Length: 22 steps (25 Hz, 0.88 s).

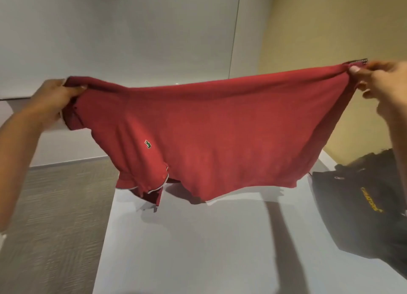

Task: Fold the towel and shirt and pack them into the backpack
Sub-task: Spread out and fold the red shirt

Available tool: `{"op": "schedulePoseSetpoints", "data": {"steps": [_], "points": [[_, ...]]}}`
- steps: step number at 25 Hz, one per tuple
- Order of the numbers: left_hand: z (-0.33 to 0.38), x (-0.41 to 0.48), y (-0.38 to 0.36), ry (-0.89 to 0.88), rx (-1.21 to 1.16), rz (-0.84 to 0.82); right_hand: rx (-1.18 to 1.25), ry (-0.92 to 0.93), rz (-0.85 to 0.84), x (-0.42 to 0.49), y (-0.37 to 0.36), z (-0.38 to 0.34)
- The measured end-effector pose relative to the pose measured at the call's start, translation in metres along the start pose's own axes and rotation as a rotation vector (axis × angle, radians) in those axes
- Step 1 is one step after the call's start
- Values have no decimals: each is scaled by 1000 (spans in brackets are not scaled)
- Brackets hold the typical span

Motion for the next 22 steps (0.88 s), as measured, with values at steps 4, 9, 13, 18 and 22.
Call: {"op": "schedulePoseSetpoints", "data": {"steps": [4, 9, 13, 18, 22], "points": [[11, 37, 29, -440, 507, 302, 107, 48, 15, 12, 2, -36], [40, 70, 28, -467, 682, 429, 139, -5, -12, 56, -2, -34], [47, 86, -18, -457, 720, 384, 112, -77, -29, 74, -44, 5], [44, 125, -73, -126, 616, 358, 115, -257, -25, 105, -88, 67], [63, 149, -76, -115, 487, 460, 206, -200, 5, 119, -91, 74]]}}
Point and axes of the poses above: each hand's wrist, its own x-axis towards the middle knuckle, its own y-axis out of the back of the hand, z = x × y, the point moved 1 cm from there along x, towards the middle knuckle, and after that the axes turned 10 degrees about x, right-handed, at the moved point
